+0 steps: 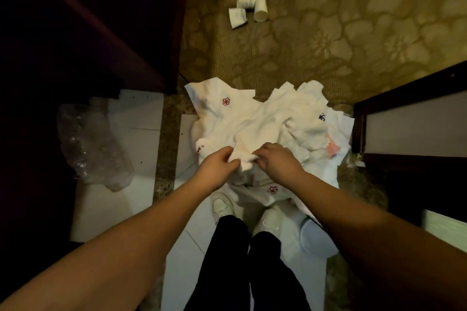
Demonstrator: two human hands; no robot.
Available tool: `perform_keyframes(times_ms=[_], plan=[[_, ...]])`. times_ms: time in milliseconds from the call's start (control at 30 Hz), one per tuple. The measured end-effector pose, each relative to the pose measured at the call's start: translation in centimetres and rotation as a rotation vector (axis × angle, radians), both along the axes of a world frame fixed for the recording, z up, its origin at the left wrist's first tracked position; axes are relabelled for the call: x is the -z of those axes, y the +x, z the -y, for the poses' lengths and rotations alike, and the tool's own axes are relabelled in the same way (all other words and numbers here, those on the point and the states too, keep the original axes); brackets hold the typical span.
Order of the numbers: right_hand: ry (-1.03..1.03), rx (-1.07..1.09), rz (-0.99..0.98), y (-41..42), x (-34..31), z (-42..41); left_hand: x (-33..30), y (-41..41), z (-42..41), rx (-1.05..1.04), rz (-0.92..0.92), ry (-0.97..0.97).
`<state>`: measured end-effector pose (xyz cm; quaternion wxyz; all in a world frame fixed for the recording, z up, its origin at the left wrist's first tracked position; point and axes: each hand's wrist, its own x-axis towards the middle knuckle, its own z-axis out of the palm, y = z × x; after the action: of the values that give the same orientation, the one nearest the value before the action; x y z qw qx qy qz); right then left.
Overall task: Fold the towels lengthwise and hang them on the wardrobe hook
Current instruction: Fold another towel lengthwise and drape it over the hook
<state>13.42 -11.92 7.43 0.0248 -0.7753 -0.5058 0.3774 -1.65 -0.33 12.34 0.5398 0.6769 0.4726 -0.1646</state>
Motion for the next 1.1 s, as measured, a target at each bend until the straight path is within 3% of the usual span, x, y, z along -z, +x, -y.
perform_keyframes(times_ms=[333, 633, 733, 867, 1100], plan=[[0.150, 0.089, -0.174, 0.7, -20.8, 0.9, -21.5, -0.5, 1.0, -0.112, 0.141, 0.101], [0.439, 0.046, -0.374, -3.3, -40.5, -0.3, -36.9, -7.3, 4.0, -0.573, 0.448, 0.347], [0.516, 0.036, -0.441, -6.2, -46.3, -0.2, -40.9, -10.0, 7.0, -0.662, 0.438, 0.515], [0.592, 0.097, -0.556, -10.5, -52.7, 0.4, -46.0, -13.6, 11.6, -0.654, 0.443, 0.628], [0.656, 0.312, -0.807, -20.4, -60.3, 3.3, -50.9, -22.8, 20.4, -0.568, 0.475, 0.538]])
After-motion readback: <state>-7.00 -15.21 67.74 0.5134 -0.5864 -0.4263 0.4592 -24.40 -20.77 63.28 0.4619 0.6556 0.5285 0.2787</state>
